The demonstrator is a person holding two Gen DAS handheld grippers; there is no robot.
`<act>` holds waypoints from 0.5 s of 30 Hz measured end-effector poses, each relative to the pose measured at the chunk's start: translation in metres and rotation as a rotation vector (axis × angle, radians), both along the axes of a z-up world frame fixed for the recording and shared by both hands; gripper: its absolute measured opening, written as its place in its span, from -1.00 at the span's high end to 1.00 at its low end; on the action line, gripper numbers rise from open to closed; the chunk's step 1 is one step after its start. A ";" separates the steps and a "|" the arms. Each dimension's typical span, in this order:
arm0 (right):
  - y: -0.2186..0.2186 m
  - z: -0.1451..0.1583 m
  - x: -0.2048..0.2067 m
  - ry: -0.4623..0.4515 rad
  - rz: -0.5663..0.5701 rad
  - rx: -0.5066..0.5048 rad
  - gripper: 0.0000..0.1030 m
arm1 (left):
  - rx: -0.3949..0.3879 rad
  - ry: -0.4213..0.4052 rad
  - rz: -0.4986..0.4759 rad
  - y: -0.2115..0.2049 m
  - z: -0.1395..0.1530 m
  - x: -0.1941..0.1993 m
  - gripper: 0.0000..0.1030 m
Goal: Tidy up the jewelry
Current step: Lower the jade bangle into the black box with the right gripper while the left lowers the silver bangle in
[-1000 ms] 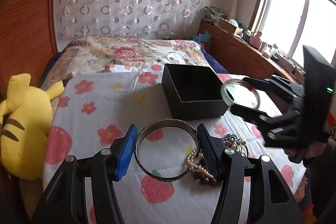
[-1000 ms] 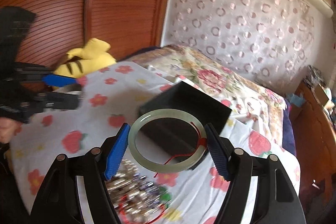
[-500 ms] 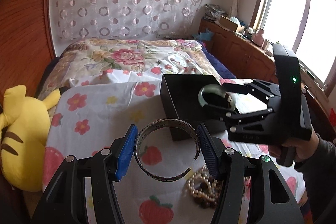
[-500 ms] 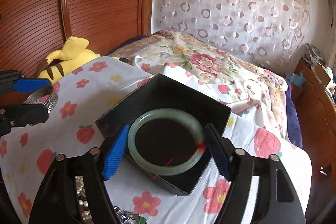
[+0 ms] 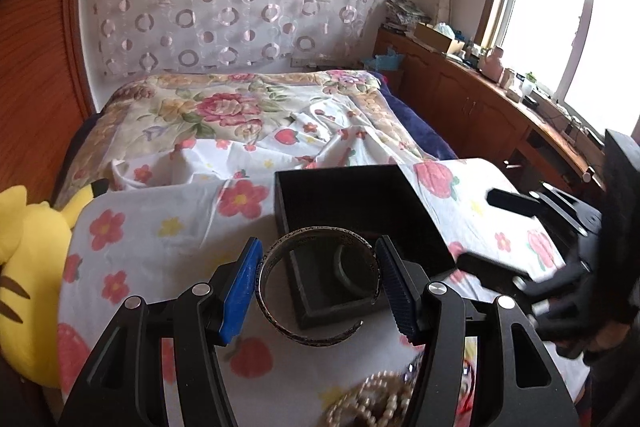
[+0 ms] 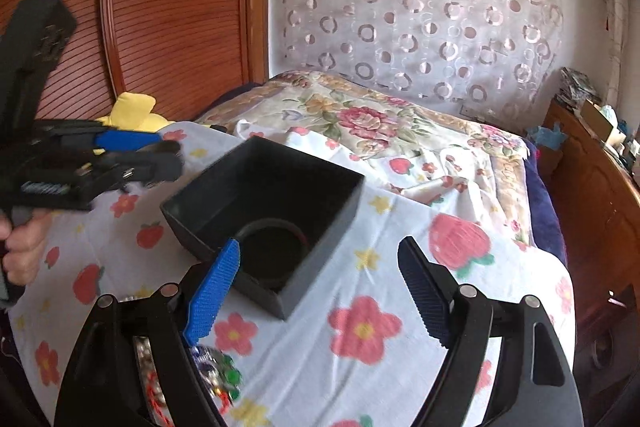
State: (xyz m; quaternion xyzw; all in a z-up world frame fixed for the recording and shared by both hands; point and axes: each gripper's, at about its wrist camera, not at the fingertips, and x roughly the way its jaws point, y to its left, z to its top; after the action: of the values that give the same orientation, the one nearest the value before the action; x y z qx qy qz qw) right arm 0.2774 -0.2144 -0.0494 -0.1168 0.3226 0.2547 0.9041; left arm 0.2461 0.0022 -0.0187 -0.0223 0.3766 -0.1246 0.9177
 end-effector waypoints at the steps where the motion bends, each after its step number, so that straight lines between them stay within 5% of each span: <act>1: -0.005 0.000 -0.003 0.000 -0.003 0.005 -0.62 | 0.006 0.004 -0.003 -0.005 -0.001 0.005 -0.09; 11: -0.023 -0.008 -0.025 -0.006 -0.007 0.017 -0.62 | 0.050 0.045 -0.012 -0.030 -0.021 0.030 -0.09; 15: -0.029 -0.011 -0.031 -0.001 -0.016 0.020 -0.62 | 0.048 0.042 -0.008 -0.031 -0.022 0.028 -0.25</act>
State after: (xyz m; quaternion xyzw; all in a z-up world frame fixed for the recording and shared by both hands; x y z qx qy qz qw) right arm 0.2464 -0.2433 -0.0601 -0.1053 0.3206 0.2508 0.9073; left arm 0.2745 -0.0286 -0.0403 -0.0011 0.3985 -0.1187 0.9094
